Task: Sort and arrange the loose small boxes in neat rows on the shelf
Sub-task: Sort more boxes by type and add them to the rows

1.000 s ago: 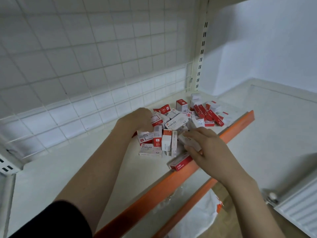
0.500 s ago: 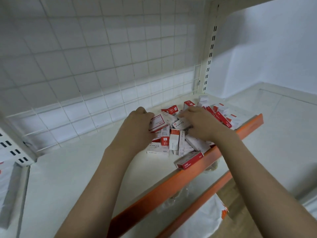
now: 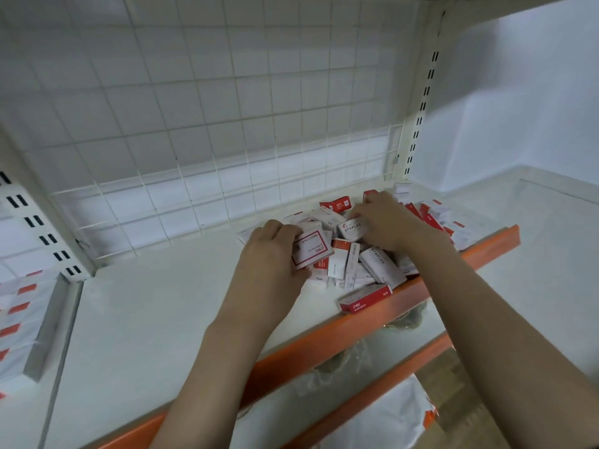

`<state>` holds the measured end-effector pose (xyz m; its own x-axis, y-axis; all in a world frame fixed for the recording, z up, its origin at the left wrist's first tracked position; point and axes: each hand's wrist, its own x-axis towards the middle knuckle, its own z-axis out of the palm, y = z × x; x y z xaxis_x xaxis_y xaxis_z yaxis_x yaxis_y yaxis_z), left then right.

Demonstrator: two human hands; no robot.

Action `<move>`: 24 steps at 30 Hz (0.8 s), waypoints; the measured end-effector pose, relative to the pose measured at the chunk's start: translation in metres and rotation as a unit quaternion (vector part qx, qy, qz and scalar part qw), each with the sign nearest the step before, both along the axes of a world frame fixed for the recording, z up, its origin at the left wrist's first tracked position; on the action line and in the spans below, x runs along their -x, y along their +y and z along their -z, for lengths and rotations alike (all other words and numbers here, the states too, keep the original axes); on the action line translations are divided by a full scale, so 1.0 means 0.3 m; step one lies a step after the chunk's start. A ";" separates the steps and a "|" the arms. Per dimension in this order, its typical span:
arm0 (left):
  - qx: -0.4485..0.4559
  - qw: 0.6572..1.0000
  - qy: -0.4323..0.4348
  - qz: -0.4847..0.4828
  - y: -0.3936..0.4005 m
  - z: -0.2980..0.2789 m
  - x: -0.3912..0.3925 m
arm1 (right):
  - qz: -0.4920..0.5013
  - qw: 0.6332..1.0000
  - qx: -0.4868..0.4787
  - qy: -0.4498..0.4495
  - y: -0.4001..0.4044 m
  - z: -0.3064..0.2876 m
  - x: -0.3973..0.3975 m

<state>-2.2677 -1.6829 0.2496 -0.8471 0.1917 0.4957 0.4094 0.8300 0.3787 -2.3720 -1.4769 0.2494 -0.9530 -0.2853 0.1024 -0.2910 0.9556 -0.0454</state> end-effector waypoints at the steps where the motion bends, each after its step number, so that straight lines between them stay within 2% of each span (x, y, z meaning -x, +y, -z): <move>1: -0.001 1.000 0.006 -0.006 -0.005 0.007 -0.002 | 0.005 1.000 0.014 0.012 0.004 -0.013 -0.010; 5: -0.009 0.999 0.040 -0.034 -0.032 0.043 -0.024 | 0.006 0.991 0.104 0.089 0.001 -0.083 -0.099; 10: -0.032 0.993 0.076 -0.082 -0.086 0.055 -0.096 | -0.071 0.964 0.193 0.166 -0.089 -0.076 -0.253; 18: -0.136 0.977 0.051 -0.158 -0.304 0.033 -0.254 | -0.163 0.950 0.228 0.141 -0.322 0.022 -0.363; 24: -0.166 0.955 0.063 -0.237 -0.506 0.032 -0.408 | -0.211 0.941 0.247 0.099 -0.546 0.042 -0.426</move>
<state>-2.1452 -1.8346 0.2400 -0.7289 -0.3841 0.5667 0.0777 0.7760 0.6259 -2.2442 -1.6408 0.2367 -0.7138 -0.5043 0.4860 -0.6890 0.6298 -0.3586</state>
